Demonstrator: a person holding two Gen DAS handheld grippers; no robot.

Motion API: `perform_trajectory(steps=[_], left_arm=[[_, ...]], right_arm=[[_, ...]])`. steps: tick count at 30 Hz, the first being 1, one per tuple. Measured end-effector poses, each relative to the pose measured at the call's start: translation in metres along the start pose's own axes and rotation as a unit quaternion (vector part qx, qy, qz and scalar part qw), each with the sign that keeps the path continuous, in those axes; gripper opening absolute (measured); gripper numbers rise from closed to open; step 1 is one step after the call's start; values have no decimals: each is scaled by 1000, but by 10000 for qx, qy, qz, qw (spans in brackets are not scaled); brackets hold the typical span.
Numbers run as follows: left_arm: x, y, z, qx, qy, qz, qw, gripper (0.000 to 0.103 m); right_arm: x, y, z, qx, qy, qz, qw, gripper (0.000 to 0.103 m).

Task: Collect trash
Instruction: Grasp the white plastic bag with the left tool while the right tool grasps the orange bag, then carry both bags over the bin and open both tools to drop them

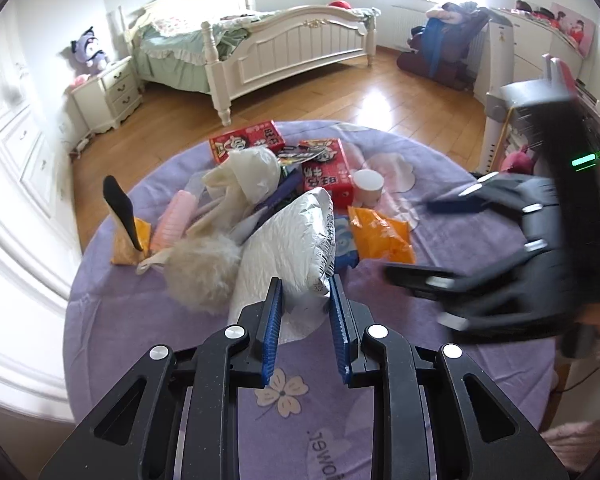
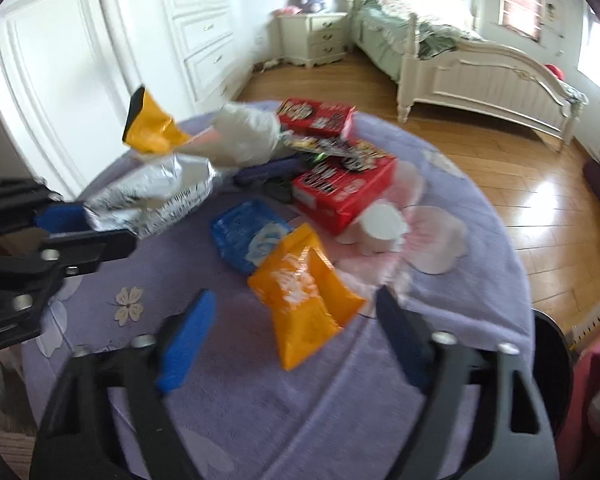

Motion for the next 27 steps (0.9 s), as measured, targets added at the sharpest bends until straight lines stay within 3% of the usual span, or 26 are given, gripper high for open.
perform_trajectory(steps=[1,2,3,5,8,16,27], left_arm=[[3,0,-1,-9,-16,-12,10000,24],[4,1,-1,-16,-25,-17,10000,24],[6,1,-2,-21,-29,-28,10000,24],[8,0,-2,-7,-36,-46,10000,24],[9,3,-8,-32,-44,-88,9999,24],[13,18,-41,-282,-141,-295,9991,24],[17,37,-93,-730,-259,-460,9959,24]], right_arm=[[-8,-1,0,33,-42,138,9999,32],[-11,-1,-1,30,-103,158,9998,31],[-12,-2,-2,-9,-102,185,9998,11],[-7,-5,-4,-148,91,135,9998,11],[10,-9,-8,-210,61,-24,9998,11],[62,-24,-29,-447,-240,-366,9980,11],[98,-44,-68,-912,-607,-569,9923,11]])
Point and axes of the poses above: each gripper's, at about its wrist camera, not at the fingertips, and x roughly against the way its jaws point, z to its left, y to its top, the point moved 5 cm from there along -x, roughly the way its jaws point, and after that the axes turned 1 degree about y, right-handed, at the moved point
